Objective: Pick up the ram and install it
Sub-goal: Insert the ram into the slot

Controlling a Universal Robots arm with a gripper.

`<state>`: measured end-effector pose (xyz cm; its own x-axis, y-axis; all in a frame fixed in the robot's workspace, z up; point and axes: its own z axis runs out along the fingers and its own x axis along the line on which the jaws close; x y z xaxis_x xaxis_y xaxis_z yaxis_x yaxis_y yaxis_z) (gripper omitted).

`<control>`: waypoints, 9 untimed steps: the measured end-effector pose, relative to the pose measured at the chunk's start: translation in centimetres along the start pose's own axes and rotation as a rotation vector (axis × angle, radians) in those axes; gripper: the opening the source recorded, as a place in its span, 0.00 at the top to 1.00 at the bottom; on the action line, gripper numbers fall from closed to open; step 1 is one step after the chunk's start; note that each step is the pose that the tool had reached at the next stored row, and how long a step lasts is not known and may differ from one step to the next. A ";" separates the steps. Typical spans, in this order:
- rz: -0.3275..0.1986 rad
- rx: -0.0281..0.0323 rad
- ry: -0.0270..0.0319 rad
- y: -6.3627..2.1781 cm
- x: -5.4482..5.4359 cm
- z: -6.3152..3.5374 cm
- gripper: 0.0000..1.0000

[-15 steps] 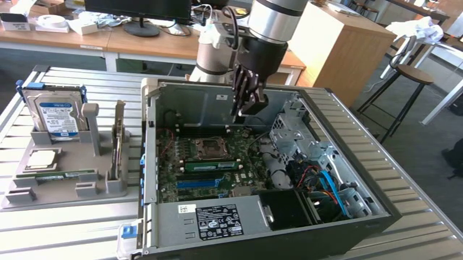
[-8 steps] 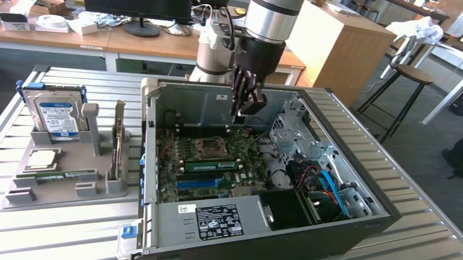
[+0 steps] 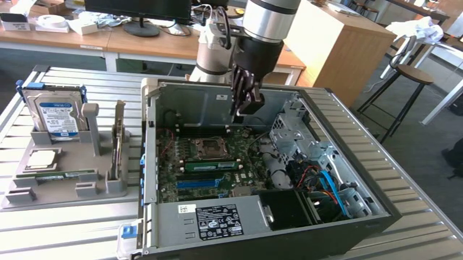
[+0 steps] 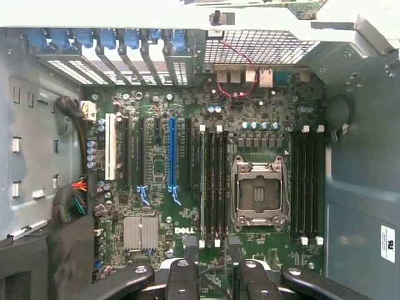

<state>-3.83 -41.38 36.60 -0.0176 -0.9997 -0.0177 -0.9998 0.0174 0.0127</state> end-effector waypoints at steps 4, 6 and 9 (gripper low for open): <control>0.004 0.0007 -0.0005 0.00 0.0 -0.09 0.69; 0.005 0.0006 -0.0001 0.00 0.0 -0.23 0.69; 0.005 0.0007 -0.0002 0.01 0.0 -0.53 0.69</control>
<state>-3.82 -41.35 37.13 -0.0226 -0.9996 -0.0178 -0.9997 0.0224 0.0120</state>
